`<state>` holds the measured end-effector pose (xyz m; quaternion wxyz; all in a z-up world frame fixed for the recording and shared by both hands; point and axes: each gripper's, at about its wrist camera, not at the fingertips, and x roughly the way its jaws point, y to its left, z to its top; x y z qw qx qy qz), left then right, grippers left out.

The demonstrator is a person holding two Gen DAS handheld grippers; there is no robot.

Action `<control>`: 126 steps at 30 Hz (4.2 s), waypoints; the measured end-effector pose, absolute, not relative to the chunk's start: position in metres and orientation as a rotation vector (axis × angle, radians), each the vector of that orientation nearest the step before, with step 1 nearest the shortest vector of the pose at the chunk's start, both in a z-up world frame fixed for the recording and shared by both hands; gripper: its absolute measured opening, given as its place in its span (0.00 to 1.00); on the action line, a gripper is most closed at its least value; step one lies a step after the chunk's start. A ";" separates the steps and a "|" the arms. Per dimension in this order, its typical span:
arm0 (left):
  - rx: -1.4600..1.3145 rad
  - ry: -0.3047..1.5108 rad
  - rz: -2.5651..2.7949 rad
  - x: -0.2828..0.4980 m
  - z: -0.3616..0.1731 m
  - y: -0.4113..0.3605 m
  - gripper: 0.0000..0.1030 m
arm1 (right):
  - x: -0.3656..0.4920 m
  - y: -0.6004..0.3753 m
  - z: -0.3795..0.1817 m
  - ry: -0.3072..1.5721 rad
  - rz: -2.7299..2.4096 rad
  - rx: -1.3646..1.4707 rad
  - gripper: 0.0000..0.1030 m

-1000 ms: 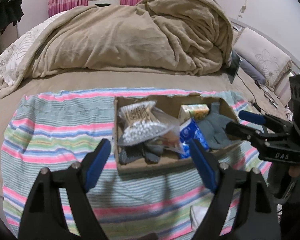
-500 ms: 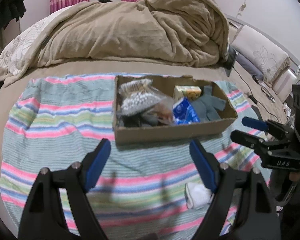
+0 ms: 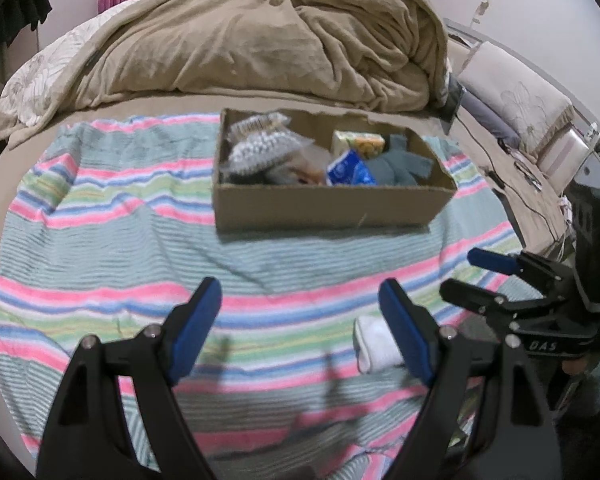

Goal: Organize objects

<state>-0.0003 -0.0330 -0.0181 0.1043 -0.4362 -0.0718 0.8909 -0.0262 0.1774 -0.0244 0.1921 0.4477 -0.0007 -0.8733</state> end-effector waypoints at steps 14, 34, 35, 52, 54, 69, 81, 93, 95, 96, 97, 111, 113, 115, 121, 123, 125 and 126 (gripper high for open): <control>-1.388 -0.226 2.569 0.015 -0.051 -0.032 0.80 | -0.011 0.168 -0.067 0.012 -2.361 1.391 0.78; -1.456 -0.261 2.549 0.007 -0.068 -0.029 0.80 | -0.007 0.147 -0.083 0.121 -2.267 1.382 0.43; -1.450 -0.261 2.549 0.006 -0.066 -0.028 0.80 | -0.007 0.147 -0.081 0.124 -2.266 1.374 0.42; -1.375 -0.271 2.610 -0.032 -0.034 -0.031 0.80 | -0.050 0.166 -0.013 0.082 -2.377 1.213 0.41; -1.368 -0.269 2.613 -0.038 -0.032 -0.030 0.80 | -0.057 0.169 -0.007 0.085 -2.385 1.201 0.41; -1.308 -0.239 2.637 -0.074 -0.014 -0.021 0.80 | -0.083 0.178 0.019 0.097 -2.387 1.135 0.41; -1.274 -0.228 2.657 -0.092 -0.005 -0.022 0.80 | -0.109 0.187 0.043 0.107 -2.423 1.073 0.40; -1.314 -0.225 2.646 -0.108 -0.018 -0.025 0.80 | -0.143 0.189 0.001 0.076 -2.353 1.240 0.41; -1.324 -0.224 2.638 -0.110 -0.021 -0.024 0.80 | -0.147 0.190 -0.006 0.075 -2.349 1.268 0.41; -1.328 -0.226 2.636 -0.111 -0.023 -0.024 0.80 | -0.151 0.191 -0.011 0.071 -2.349 1.285 0.41; -1.331 -0.227 2.634 -0.112 -0.024 -0.024 0.80 | -0.153 0.192 -0.014 0.073 -2.351 1.297 0.41; -1.343 -0.200 2.640 -0.106 -0.025 -0.022 0.80 | -0.152 0.190 -0.025 0.084 -2.386 1.319 0.47; -1.343 -0.196 2.643 -0.103 -0.024 -0.023 0.80 | -0.148 0.188 -0.023 0.087 -2.394 1.312 0.51; -1.338 -0.185 2.648 -0.099 -0.022 -0.024 0.80 | -0.143 0.186 -0.020 0.081 -2.390 1.302 0.58; -1.329 -0.186 2.655 -0.083 -0.016 -0.027 0.80 | -0.126 0.186 -0.010 0.081 -2.424 1.262 0.77; -1.320 -0.186 2.658 -0.078 -0.013 -0.026 0.80 | -0.121 0.187 -0.007 0.082 -2.436 1.256 0.77; -1.310 -0.185 2.660 -0.072 -0.009 -0.025 0.80 | -0.115 0.188 -0.004 0.079 -2.444 1.250 0.77; -1.305 -0.183 2.662 -0.069 -0.007 -0.025 0.80 | -0.111 0.189 -0.002 0.078 -2.451 1.246 0.77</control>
